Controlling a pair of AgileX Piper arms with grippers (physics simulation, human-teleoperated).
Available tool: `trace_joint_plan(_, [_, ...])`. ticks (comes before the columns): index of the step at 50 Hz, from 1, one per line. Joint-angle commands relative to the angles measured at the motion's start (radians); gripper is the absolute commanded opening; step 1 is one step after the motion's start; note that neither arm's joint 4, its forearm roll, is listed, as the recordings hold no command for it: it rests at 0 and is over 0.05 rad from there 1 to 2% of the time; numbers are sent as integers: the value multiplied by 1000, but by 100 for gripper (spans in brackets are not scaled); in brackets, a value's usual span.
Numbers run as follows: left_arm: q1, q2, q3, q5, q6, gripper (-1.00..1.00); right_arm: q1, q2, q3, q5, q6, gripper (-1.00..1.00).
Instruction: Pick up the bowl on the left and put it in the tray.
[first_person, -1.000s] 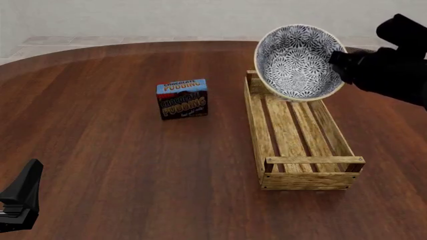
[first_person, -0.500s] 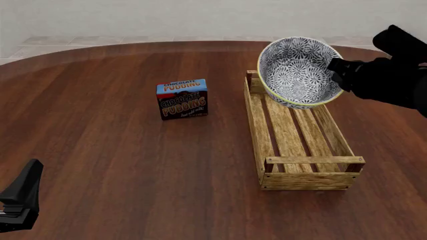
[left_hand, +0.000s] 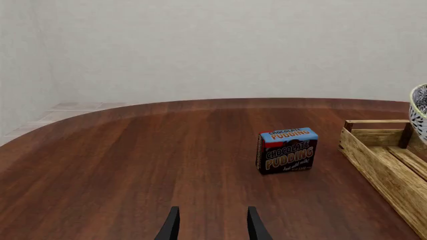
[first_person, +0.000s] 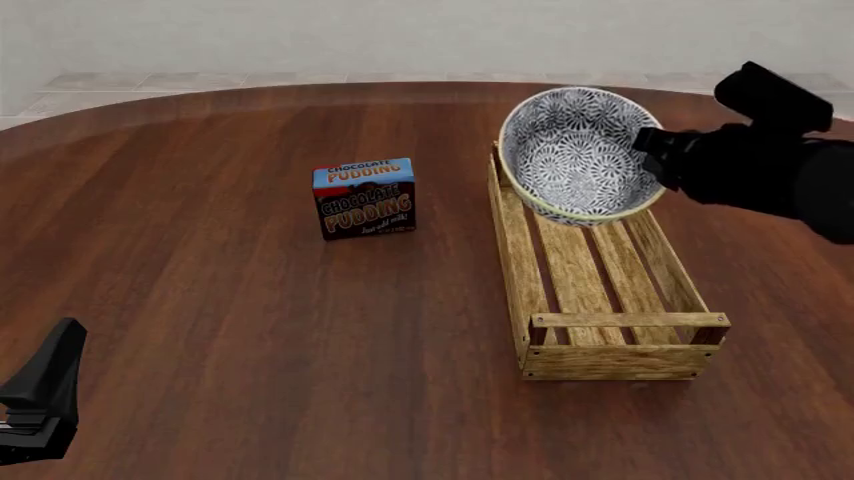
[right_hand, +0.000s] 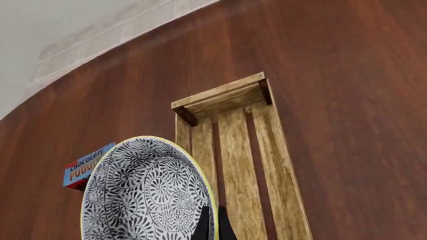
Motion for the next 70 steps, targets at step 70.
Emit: trace_joint_plan(70, [0, 0, 0, 0, 0, 100, -68, 130, 72, -99, 31, -100])
